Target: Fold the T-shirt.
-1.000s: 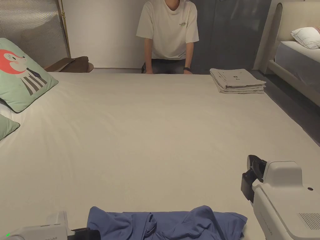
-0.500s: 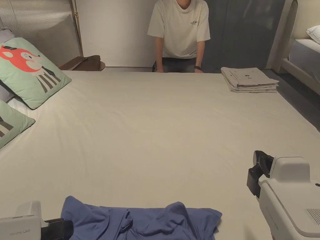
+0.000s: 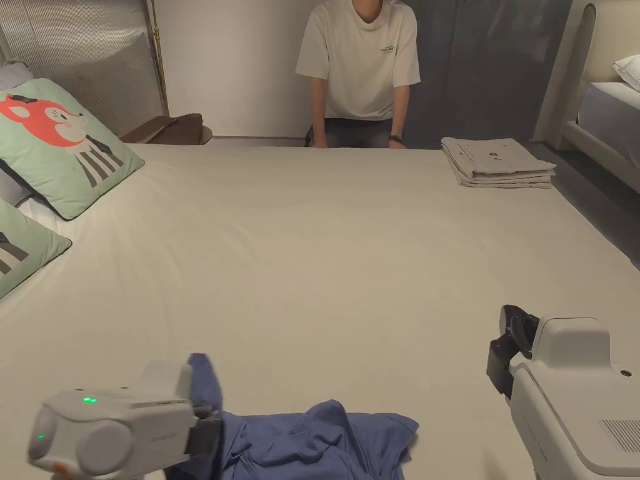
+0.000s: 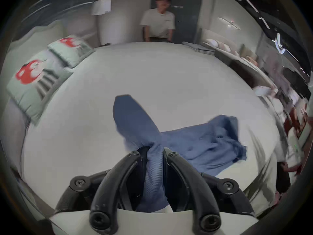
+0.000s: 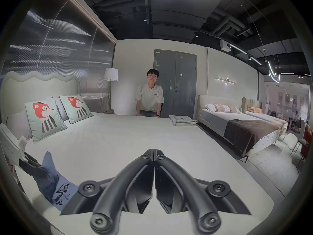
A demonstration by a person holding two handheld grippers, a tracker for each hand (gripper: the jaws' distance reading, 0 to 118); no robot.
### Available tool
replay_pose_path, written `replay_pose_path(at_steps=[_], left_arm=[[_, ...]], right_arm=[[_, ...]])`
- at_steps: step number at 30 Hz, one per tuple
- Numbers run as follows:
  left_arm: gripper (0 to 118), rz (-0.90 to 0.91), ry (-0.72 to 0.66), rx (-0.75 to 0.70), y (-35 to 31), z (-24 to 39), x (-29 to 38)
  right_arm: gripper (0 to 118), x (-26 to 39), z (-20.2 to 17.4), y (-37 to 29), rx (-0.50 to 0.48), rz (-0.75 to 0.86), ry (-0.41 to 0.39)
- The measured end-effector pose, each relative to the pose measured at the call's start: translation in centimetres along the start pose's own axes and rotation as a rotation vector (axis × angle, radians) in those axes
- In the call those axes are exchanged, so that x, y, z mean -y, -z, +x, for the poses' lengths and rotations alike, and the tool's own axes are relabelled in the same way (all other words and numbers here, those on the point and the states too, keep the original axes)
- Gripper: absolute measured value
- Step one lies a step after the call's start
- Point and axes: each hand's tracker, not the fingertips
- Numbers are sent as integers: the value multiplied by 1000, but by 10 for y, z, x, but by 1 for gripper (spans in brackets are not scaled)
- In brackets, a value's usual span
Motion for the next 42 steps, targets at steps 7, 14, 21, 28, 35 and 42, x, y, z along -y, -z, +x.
replay_pose_path(at_steps=[7, 14, 21, 28, 35, 42], left_arm=[[12, -4, 85, 146, 34, 86, -16], [13, -101, 260, 99, 86, 149, 0], [77, -65, 236, 196, 85, 158, 5], [109, 164, 7, 288, 41, 134, -8], [108, 351, 107, 34, 11, 108, -8], [0, 383, -11, 5, 22, 81, 10]], right_arm=[[0, 3, 13, -5, 24, -7, 1], [0, 5, 28, -9, 59, -11, 10], [0, 7, 33, -11, 76, -20, 17], [0, 5, 30, -10, 71, -15, 18], [0, 2, 24, -12, 57, -7, 17], [0, 3, 21, -12, 42, -11, 12]])
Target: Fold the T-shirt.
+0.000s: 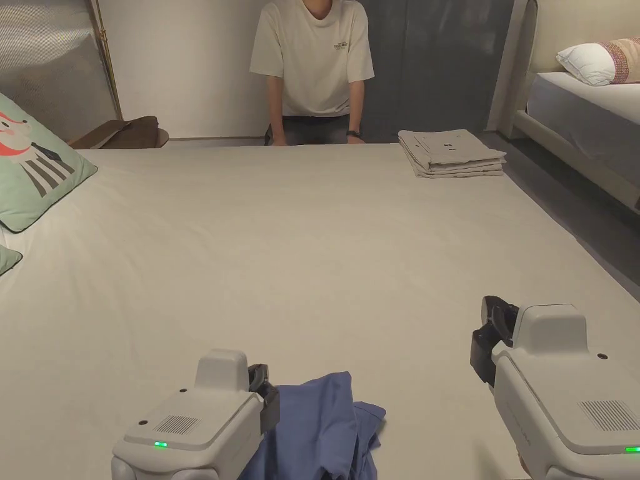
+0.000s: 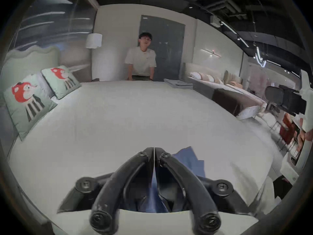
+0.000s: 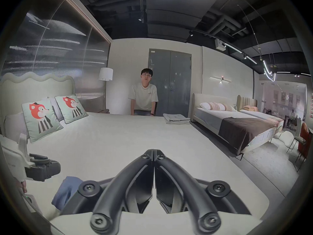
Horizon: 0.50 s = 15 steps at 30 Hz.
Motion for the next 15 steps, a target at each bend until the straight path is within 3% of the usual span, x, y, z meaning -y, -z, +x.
replay_pose_path(at_steps=[15], left_arm=[[0, -188, 123, 143, 56, 75, 52]], right_arm=[[0, 4, 23, -1, 39, -17, 0]])
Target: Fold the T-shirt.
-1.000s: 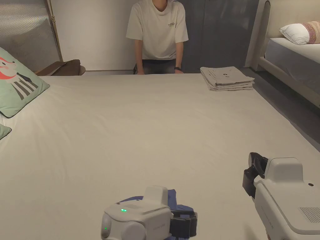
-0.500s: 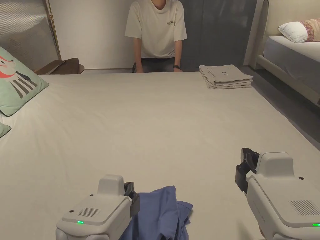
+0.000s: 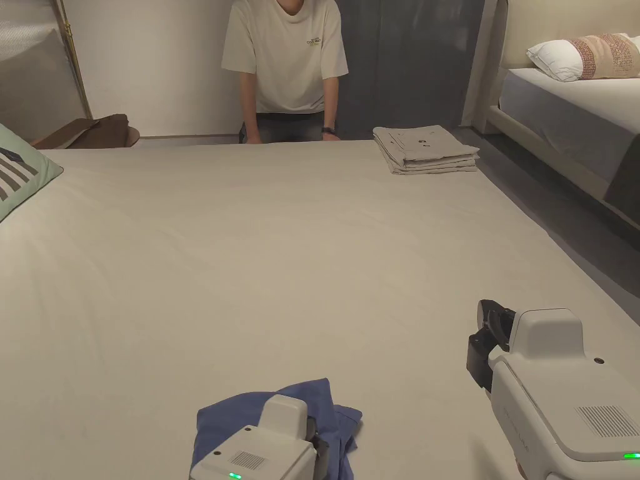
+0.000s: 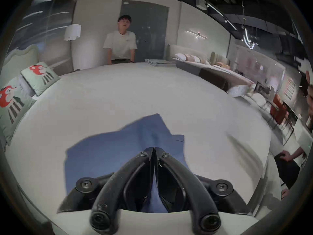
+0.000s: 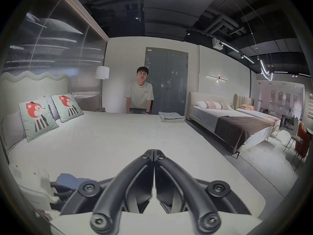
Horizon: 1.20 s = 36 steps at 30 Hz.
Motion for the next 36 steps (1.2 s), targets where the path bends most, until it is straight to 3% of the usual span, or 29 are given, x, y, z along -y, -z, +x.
replay_pose_path(at_steps=[12, 16, 20, 26, 36], left_arm=[[0, -92, 59, 12, 23, 26, 11], [0, 40, -13, 32, -9, 11, -13], [0, 189, 10, 0, -52, -7, -51], [0, 379, 32, -122, -106, -43, -89], [0, 497, 42, -341, -148, -108, -91]], right_arm=[[0, 6, 10, 1, 20, -16, 7], [0, 2, 6, 1, 9, -8, 10], [0, -4, -5, -2, -18, 29, 5], [0, -15, -26, -7, -50, 68, 0], [0, -29, -61, -15, -88, 137, -41]])
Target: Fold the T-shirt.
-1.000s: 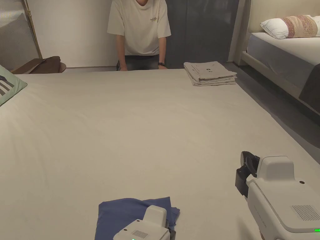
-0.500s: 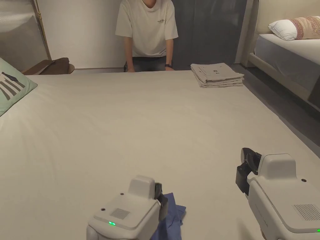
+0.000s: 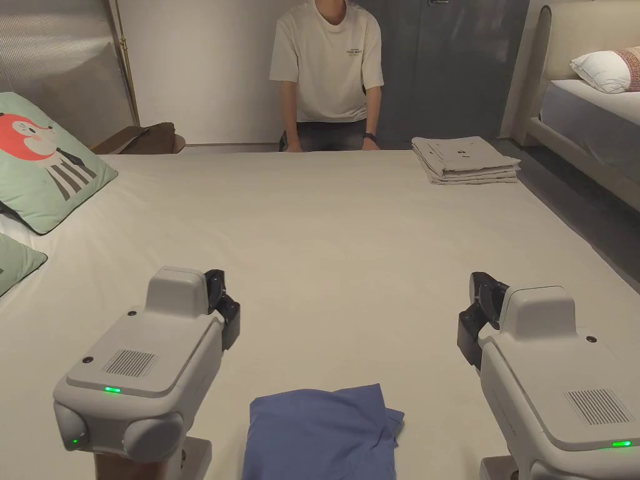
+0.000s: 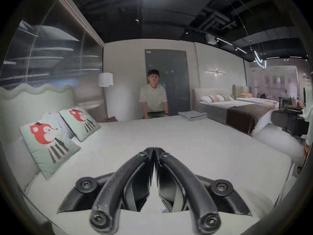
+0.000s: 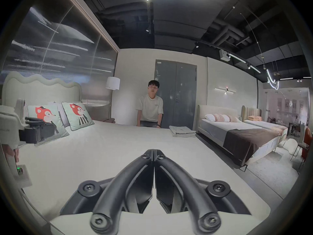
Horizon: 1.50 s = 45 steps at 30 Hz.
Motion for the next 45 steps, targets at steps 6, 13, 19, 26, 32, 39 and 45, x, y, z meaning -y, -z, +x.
replay_pose_path(at_steps=[6, 13, 19, 26, 32, 39, 45], left_arm=[[0, 49, -25, -117, -8, -34, 8], [0, 43, -42, -154, -14, -46, 12], [0, 35, -48, -152, -15, -47, 15], [0, 24, -58, -139, -17, -46, 19], [0, 3, -63, -128, -18, -43, 26], [0, -50, -82, -109, -14, -42, 42], [0, -190, -153, -48, -4, -37, 66]], right_arm=[[0, -2, -12, -1, -23, 9, -20], [0, -2, -16, 0, -35, 8, -24], [0, 7, -24, 7, -75, -46, -9], [0, 62, -55, 34, -152, -260, 9], [0, 118, -82, 51, -168, -456, -21], [0, 169, -91, 62, -172, -646, -22], [0, 189, -88, 62, -165, -636, -17]])
